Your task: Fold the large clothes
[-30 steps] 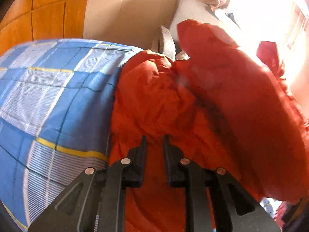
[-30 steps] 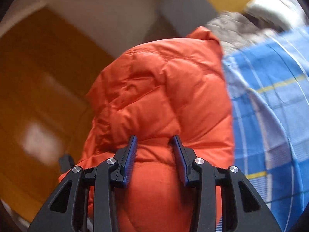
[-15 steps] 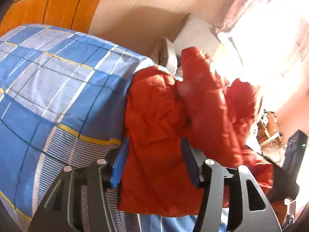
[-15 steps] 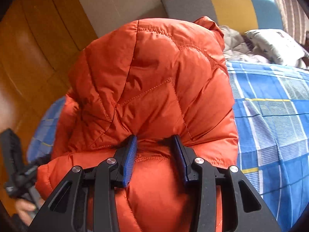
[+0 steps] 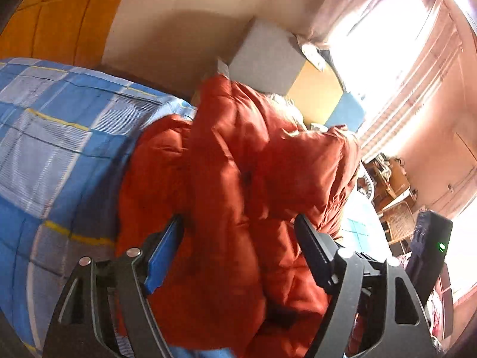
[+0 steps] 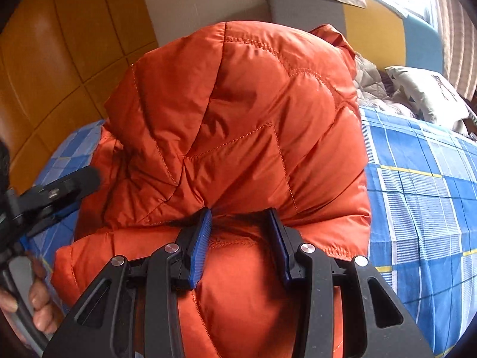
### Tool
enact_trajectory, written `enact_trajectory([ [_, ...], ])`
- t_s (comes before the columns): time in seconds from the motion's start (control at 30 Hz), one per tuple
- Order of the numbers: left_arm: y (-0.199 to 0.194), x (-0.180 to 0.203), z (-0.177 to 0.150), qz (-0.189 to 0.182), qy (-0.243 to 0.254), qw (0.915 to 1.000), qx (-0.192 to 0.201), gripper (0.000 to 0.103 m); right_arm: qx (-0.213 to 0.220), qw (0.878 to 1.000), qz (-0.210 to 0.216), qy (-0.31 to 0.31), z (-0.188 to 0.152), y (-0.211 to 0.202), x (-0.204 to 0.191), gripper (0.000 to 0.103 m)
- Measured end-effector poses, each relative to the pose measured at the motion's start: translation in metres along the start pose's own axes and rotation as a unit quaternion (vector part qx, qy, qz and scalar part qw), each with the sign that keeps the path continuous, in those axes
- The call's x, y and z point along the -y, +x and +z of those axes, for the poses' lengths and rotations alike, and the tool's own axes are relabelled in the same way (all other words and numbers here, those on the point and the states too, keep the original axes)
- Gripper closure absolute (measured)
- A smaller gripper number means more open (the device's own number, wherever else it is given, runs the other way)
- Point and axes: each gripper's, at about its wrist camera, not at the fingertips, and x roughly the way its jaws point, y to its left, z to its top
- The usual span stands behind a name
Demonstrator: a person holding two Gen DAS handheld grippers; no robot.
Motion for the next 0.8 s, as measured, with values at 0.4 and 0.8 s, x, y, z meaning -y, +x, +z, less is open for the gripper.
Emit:
enact_trajectory([
  [0.4,0.015,0.004,-0.007,0.024,0.022,0.9995,0.0,0.094,0.011,0.998,0.028,0.047,0.013,-0.002,0.033,0.063],
  [0.8,0.001,0.011,-0.016,0.057,0.084,0.9948,0.007,0.095,0.051,0.987,0.022,0.149,0.074,0.018,0.09,0.063],
])
